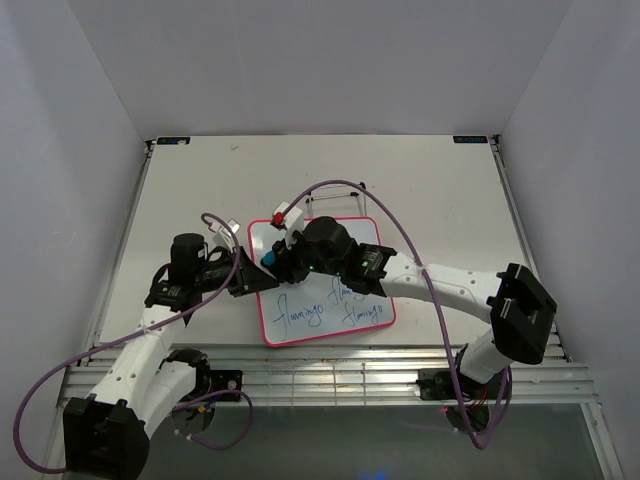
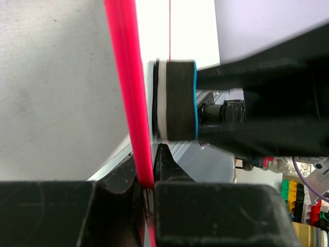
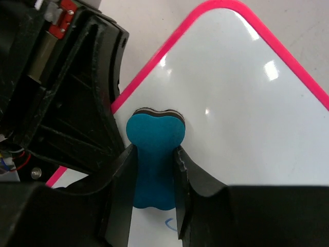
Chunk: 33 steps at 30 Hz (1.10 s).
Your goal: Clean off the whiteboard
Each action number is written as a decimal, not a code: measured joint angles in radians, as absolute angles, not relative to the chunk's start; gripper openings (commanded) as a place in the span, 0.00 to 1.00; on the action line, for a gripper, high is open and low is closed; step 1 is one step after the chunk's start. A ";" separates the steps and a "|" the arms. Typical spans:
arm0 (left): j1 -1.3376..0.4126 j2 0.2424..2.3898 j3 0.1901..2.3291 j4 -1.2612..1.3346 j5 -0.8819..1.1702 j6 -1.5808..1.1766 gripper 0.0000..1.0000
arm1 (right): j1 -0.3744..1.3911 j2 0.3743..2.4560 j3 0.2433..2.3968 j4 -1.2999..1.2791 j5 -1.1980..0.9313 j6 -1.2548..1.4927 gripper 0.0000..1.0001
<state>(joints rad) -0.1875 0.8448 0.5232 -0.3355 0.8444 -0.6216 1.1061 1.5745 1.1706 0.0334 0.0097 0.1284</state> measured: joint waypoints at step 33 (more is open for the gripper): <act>-0.195 0.843 0.518 -0.307 0.827 -0.643 0.00 | 0.847 1.359 0.748 0.164 0.057 0.321 0.21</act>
<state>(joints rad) -0.1947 0.8433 0.5182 -0.3073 0.8272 -0.6426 0.8467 1.3590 0.7483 0.1638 0.0574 0.3214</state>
